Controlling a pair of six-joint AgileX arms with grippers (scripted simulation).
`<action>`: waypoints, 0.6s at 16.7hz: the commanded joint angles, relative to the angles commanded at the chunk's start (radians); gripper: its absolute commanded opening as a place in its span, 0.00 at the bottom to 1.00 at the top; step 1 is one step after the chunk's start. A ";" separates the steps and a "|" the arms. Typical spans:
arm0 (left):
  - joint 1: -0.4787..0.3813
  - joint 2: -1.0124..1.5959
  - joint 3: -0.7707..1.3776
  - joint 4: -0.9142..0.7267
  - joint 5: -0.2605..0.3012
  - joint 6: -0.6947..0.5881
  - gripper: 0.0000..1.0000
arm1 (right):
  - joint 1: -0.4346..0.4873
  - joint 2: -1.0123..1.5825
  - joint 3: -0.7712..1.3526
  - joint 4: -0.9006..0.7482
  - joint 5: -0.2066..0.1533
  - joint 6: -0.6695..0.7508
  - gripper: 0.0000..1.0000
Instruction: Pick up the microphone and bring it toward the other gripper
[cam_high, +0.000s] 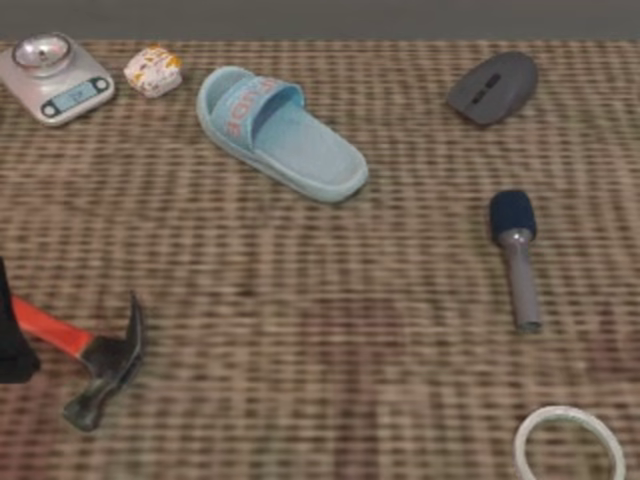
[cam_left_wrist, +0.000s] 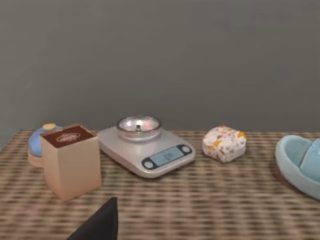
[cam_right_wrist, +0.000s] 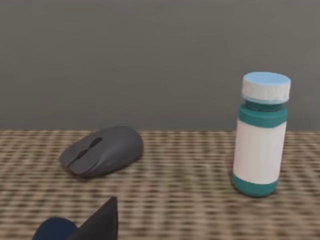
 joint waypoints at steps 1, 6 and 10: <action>0.000 0.000 0.000 0.000 0.000 0.000 1.00 | 0.000 0.000 0.000 0.000 0.000 0.000 1.00; 0.000 0.000 0.000 0.000 0.000 0.000 1.00 | 0.035 0.105 0.100 -0.071 0.006 0.035 1.00; 0.000 0.000 0.000 0.000 0.000 0.000 1.00 | 0.107 0.380 0.324 -0.234 0.027 0.113 1.00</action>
